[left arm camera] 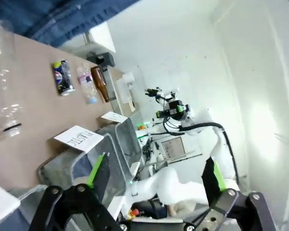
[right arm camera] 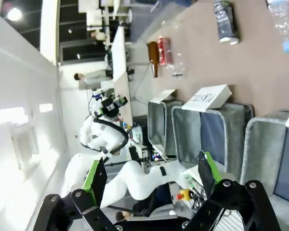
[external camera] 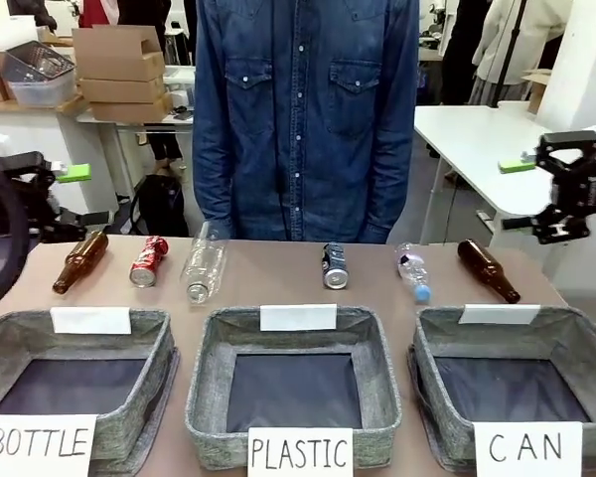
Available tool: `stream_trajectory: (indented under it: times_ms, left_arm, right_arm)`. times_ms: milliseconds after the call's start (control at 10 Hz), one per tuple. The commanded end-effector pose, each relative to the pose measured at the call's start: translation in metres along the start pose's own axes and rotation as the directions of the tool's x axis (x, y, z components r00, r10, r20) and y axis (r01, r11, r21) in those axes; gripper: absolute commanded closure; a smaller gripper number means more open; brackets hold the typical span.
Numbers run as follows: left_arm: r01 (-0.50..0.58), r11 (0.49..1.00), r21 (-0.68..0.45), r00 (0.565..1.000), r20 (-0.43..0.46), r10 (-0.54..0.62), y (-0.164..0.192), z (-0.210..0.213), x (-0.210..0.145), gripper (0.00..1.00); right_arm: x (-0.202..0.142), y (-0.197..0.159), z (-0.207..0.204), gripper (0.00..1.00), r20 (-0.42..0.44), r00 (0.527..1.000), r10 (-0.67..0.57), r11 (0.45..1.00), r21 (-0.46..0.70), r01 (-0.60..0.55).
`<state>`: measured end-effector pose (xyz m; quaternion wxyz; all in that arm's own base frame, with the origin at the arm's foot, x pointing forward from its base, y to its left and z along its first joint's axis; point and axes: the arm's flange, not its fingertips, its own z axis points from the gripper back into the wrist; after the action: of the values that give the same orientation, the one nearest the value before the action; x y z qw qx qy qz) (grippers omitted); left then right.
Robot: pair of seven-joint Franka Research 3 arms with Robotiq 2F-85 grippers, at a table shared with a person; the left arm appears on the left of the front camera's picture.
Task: Sort the can waste into the basket.
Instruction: Pick up the can waste from the table and place it in the right Fabric basket.
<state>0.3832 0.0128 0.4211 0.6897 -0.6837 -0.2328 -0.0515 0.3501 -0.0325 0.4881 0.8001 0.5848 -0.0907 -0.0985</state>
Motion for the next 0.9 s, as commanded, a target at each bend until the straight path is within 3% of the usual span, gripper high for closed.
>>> stream_trajectory:
  times_ms: [0, 500, 600, 800]
  left_arm:
    - [0.079, 0.996, -0.05, 0.996, -0.027, -0.081, -0.021, 0.028, -0.005, 0.0]
    - [0.05, 0.998, -0.044, 0.999, -0.016, -0.05, -0.022, 0.03, -0.003, 0.0]
    - [0.056, 0.997, 0.054, 0.996, -0.068, -0.052, -0.021, 0.052, 0.012, 0.0]
    - [0.006, 0.971, 0.239, 0.974, -0.222, 0.049, -0.008, 0.039, 0.068, 0.0]
  right_arm:
    - [-0.009, 0.001, 0.018, 0.0, -0.035, 0.997, 0.066, 0.998, 0.021, -0.065]
    - [-0.009, 0.001, 0.018, 0.0, -0.035, 0.997, 0.066, 0.998, 0.021, -0.065]
    - [-0.009, 0.001, 0.018, 0.0, -0.035, 0.997, 0.066, 0.998, 0.021, -0.065]
    - [-0.009, 0.001, 0.018, 0.0, -0.035, 0.997, 0.066, 0.998, 0.021, -0.065]
